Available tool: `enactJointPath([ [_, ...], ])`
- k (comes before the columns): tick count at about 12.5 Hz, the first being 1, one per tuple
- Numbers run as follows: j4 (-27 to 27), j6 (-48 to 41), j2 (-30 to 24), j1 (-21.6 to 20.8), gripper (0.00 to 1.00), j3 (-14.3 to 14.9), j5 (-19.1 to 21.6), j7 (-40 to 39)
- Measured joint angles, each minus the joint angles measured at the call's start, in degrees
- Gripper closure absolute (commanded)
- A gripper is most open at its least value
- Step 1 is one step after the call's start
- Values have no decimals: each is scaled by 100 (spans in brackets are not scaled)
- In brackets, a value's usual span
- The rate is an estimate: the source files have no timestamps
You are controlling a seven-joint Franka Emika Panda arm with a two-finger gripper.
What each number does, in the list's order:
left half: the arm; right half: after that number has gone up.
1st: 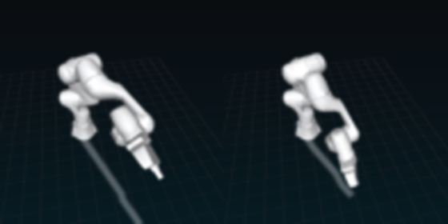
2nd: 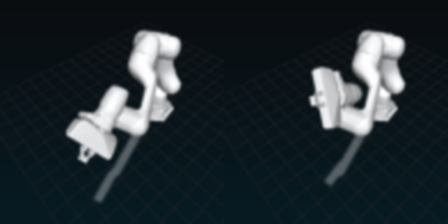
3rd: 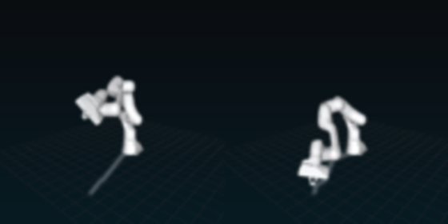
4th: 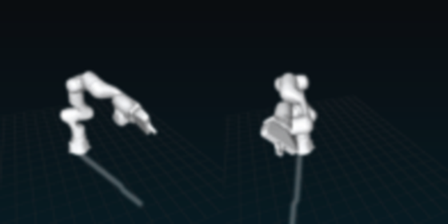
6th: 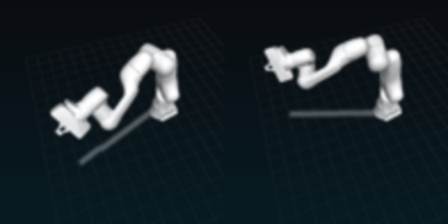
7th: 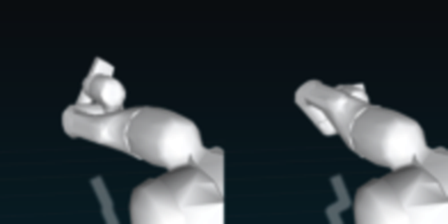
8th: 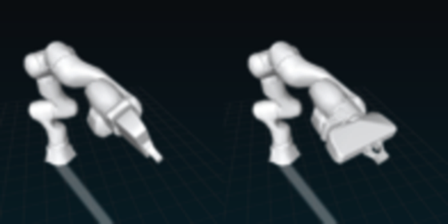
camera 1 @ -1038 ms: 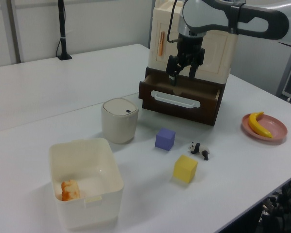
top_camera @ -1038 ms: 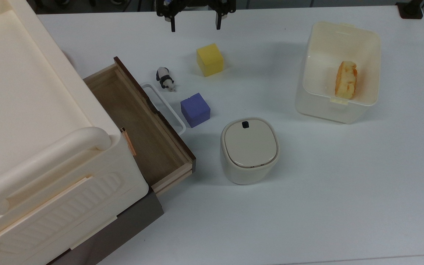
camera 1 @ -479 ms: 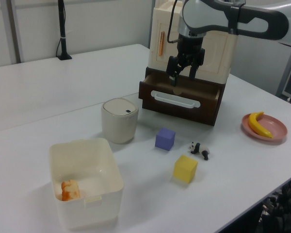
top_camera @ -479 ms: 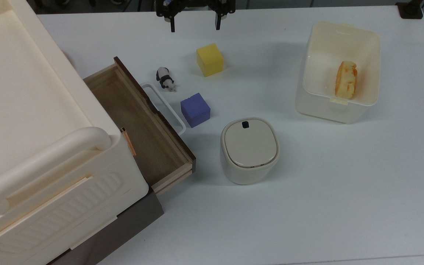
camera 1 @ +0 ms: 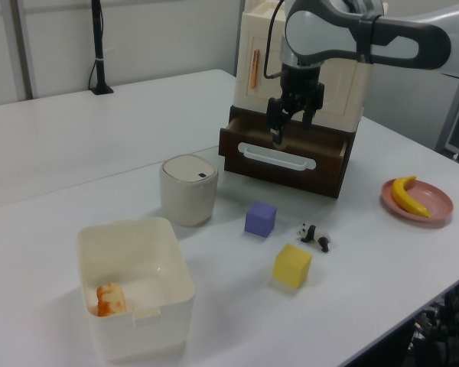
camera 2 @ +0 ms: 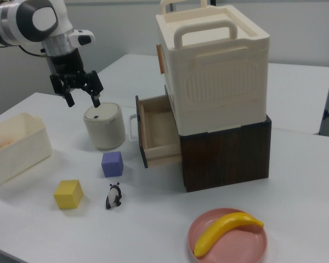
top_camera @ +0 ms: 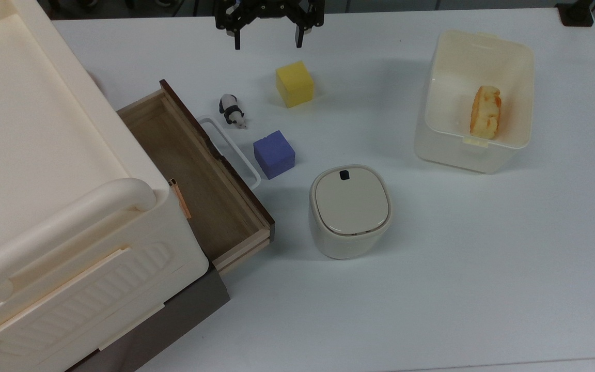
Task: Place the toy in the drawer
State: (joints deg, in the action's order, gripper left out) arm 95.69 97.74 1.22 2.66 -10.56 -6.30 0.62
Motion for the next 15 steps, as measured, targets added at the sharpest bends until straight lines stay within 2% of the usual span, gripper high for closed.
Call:
enactJointPath([
  [8, 230, 0, 6, -145, 0, -92, -6, 4],
  [11, 560, 0, 9, -152, 0, -292, -206, 14],
  [15, 1120, 248, 29, -145, 0, -309, -553, 23],
])
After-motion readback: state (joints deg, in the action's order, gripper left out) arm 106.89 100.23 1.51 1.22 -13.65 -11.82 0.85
